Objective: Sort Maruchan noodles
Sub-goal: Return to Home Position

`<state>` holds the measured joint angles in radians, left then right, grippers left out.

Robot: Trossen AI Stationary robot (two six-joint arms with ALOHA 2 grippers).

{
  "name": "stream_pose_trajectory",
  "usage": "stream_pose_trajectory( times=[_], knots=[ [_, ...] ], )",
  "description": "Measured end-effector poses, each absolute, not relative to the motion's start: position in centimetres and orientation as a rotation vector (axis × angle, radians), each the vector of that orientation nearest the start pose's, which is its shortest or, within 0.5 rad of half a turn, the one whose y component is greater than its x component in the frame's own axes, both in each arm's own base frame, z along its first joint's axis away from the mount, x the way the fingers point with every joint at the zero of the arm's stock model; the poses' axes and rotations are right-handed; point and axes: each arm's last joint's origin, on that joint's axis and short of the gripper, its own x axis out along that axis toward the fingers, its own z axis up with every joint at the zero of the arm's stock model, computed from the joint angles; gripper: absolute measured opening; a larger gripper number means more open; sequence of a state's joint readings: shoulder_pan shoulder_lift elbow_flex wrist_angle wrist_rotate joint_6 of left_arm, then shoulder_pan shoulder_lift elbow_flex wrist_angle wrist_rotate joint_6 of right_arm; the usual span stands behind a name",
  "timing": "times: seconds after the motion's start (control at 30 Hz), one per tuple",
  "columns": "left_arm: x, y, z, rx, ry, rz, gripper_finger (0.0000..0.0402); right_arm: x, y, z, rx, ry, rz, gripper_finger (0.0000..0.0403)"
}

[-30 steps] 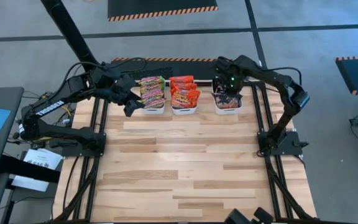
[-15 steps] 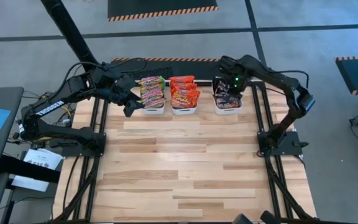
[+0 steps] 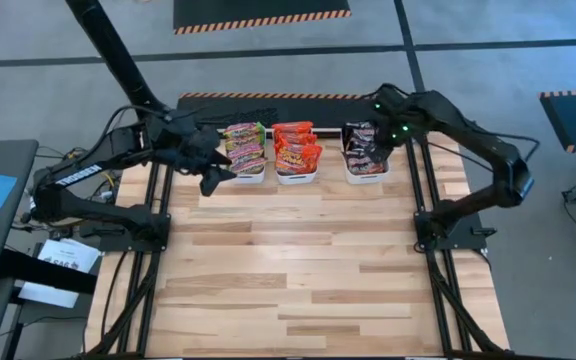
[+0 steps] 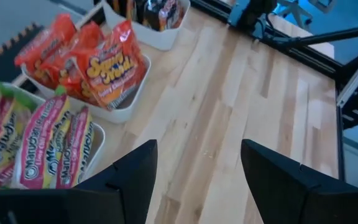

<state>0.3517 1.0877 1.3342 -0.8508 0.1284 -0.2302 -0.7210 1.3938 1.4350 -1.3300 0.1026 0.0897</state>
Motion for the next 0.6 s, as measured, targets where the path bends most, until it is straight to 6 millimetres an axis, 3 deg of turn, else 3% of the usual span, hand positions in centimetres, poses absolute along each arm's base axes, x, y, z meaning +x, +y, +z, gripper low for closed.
stream_pose_trajectory(
  times=[0.13, 0.3, 0.6],
  knots=[
    [18.9, 5.0, 40.3, -0.316, 0.543, 0.278, 0.0217, 17.6, -14.6, 36.0, 0.467, 1.07, -0.784, 0.0111],
    [17.8, 2.9, 39.3, -0.275, 0.425, 0.193, 0.0217, 17.2, -12.4, 38.0, 0.444, 0.912, -0.757, 0.0111],
    [12.9, 1.6, 33.7, -0.278, 0.192, 0.11, 0.0217, 17.8, -8.4, 41.1, 0.316, 0.643, -0.574, 0.0111]
  ],
)
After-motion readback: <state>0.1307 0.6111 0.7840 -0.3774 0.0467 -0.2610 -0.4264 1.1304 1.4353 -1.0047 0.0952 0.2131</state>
